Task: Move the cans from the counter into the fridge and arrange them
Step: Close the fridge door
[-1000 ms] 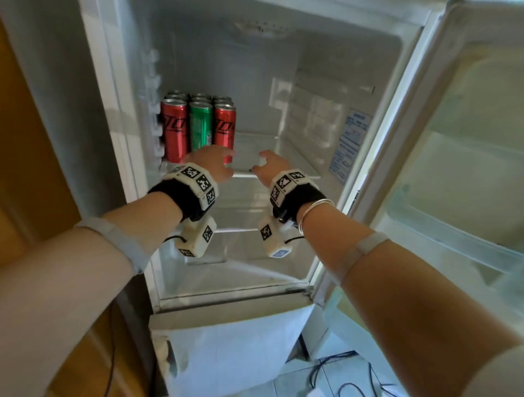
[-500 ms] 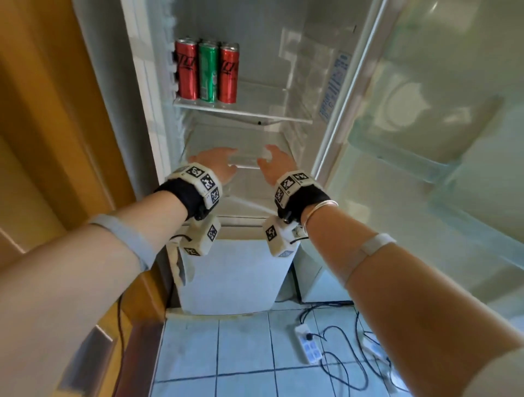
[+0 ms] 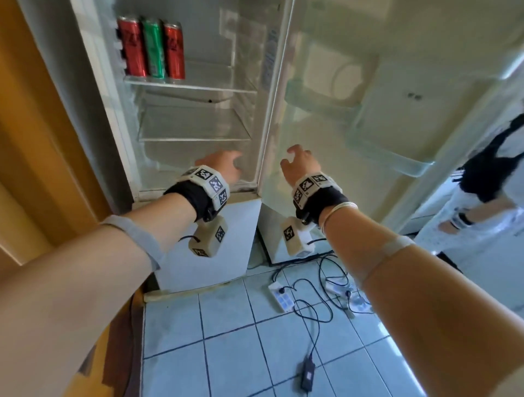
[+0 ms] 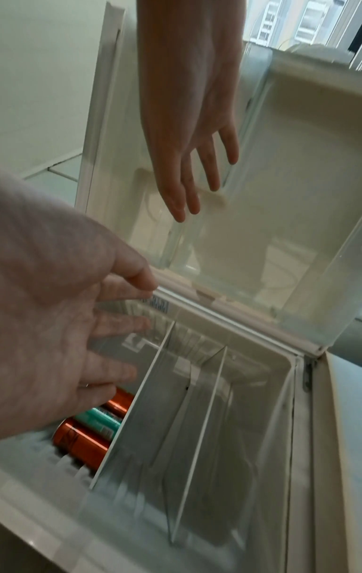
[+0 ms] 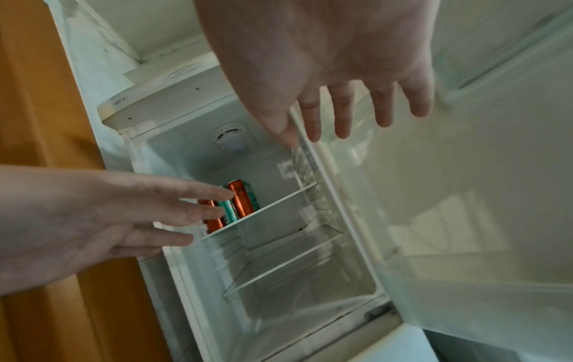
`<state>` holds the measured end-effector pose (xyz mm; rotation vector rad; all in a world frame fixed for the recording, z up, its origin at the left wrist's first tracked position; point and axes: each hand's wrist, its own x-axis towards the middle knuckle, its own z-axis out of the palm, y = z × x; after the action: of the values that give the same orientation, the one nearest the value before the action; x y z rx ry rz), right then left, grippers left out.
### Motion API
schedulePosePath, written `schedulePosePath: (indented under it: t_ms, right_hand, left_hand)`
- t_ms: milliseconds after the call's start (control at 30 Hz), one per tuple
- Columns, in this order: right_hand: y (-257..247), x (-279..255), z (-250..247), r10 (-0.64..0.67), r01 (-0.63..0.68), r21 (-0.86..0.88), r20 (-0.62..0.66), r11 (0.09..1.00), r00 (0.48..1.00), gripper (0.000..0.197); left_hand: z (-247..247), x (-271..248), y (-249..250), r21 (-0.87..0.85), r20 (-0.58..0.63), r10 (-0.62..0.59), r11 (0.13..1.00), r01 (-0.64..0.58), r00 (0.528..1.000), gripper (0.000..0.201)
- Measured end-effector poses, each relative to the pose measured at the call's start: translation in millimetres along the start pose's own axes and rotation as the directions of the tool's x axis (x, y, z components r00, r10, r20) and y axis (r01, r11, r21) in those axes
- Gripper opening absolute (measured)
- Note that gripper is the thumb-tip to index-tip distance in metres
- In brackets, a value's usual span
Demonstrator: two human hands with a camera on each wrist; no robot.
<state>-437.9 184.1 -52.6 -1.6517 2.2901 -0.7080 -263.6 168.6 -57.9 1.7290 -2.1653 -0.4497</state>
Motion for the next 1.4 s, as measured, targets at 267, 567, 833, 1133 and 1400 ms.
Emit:
schedulePosePath:
  t_ms: [267,567,833,1133,1400]
  right_hand:
    - [79.4,-39.1,-77.9,0.184,-0.194,-0.018,-0.24,0.981,0.953,0.043]
    - [174.7,-32.2,-159.2,0.315,-0.323,0.061,-0.45,0.944,0.836,0.082]
    - [193.2,-5.7,-171.4,0.249,-0.281,-0.099,-0.253,0.954,0.935,0.055]
    - [177.5,-11.5,-143.8,0.193,-0.23,-0.153,-0.22,0.961,0.956,0.048]
    - [124.3,-67.4,-104.9,0.119,-0.126,-0.029,-0.183,0.992,0.976,0.049]
  left_hand:
    - [19.4,-31.9,62.7,-0.041,0.013,0.094,0.995,-0.093,0.995,0.051]
    - [44.3,-37.8,129.6,-0.048,-0.046,0.094,0.994,-0.097,0.994,0.048]
    - [62.5,-43.2,147.8,-0.023,-0.111,-0.012,1.0,0.009,0.994,0.047]
    - [58.8,-53.5,134.1,0.045,-0.153,-0.149,0.986,0.158,0.977,0.041]
    - [44.4,-67.1,122.9,0.078,-0.138,-0.194,0.975,0.206,0.971,0.039]
